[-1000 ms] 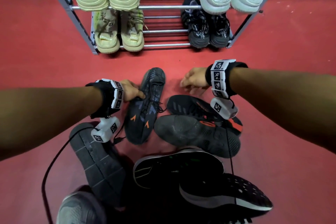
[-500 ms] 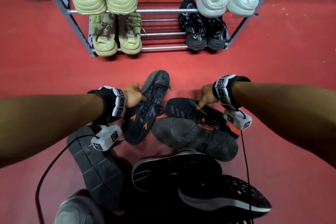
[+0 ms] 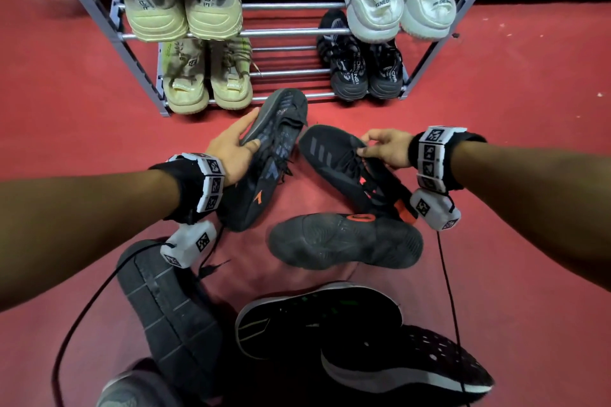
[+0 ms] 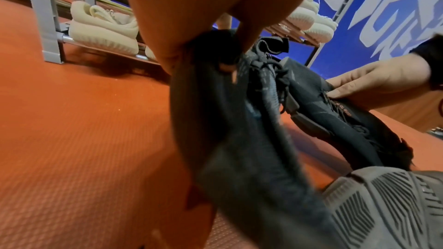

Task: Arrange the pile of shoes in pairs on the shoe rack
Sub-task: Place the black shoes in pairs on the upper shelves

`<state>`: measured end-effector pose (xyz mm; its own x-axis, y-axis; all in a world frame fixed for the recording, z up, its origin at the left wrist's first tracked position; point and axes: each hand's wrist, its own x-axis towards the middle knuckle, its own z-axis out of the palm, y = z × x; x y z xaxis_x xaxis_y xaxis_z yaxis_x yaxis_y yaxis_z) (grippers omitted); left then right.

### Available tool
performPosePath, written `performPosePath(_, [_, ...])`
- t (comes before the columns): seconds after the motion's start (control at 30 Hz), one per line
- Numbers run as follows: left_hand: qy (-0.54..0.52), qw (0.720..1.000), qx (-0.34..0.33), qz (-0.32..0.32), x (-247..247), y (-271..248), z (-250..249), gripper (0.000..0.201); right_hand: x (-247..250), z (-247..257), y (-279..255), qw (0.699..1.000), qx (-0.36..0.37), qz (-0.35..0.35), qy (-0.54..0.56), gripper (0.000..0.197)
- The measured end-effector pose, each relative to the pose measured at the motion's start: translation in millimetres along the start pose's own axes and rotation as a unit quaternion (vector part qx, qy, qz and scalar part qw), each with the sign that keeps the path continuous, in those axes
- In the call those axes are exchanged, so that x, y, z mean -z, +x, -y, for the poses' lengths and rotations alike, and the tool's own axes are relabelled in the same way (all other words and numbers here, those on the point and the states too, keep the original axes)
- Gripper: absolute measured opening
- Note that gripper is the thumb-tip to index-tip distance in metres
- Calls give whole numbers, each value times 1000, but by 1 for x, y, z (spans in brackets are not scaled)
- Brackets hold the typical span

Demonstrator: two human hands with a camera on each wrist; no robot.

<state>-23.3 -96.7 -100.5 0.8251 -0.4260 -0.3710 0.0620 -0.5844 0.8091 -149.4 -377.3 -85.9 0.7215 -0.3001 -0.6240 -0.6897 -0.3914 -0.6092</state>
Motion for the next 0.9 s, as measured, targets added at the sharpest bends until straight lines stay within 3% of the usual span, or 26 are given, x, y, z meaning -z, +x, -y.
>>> performPosePath(0.23, [-71, 997, 18, -3, -6, 11, 20, 53, 19, 19, 3, 990, 47, -106, 76, 4])
performPosePath(0.47, [-127, 992, 13, -26, -8, 8, 9, 50, 9, 37, 4, 973, 53, -133, 182, 7])
performPosePath(0.73, [-79, 996, 43, -8, -11, 7, 15, 56, -16, 41, 4, 985, -4, -61, 162, 16])
performPosePath(0.9, [65, 994, 86, 34, -9, 3, 36, 78, -23, 37, 9, 987, -36, -39, 149, 13])
